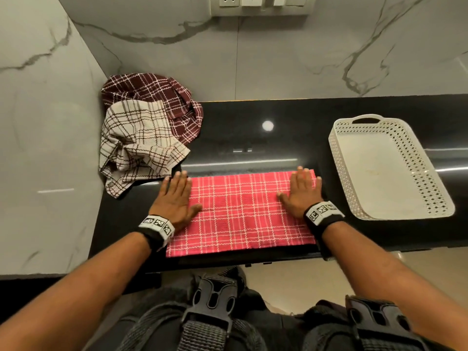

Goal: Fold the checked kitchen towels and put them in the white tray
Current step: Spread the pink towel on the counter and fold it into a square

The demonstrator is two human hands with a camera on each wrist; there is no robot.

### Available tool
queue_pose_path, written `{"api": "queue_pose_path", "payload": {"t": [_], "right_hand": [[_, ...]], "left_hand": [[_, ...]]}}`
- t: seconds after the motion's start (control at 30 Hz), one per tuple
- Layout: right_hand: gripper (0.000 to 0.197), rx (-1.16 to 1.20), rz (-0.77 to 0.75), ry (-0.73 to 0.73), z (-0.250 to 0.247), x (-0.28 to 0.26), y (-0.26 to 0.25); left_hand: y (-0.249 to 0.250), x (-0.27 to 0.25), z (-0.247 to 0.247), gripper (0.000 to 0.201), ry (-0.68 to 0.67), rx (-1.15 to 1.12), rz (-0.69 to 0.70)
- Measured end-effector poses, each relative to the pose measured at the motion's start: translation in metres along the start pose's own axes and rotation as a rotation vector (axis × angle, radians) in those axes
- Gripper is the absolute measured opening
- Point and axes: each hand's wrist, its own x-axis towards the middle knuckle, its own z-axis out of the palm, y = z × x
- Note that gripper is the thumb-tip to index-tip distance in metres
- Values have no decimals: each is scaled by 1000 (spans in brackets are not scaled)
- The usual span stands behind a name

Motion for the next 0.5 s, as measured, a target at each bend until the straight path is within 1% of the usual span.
{"api": "queue_pose_path", "payload": {"t": [0.07,0.13,0.17,0.23,0.27,0.33,0.4,0.5], "right_hand": [[83,31,-151,1,-1,-11,-37],[75,43,-292,-40,6,-22,-78],[72,37,-332,-73,12,-26,-93],[72,2,-352,-110,22,-29,-104],[74,-17,-346,-110,26,-29,-97],[84,-26,-292,-108,29,-28,-68],[94,-11,-190,-107,31,-30,-26],[96,23,-47,-87,35,-42,31]], "left_hand": [[27,7,-11,82,17,8,99],[63,15,-18,80,17,17,231],[80,17,-17,82,-16,24,276],[100,12,-11,83,-72,12,290],[101,6,-6,82,-75,5,269],[89,-10,5,79,-49,-28,208],[65,-28,15,80,-39,-82,136],[28,-52,27,86,-39,-111,21]]}}
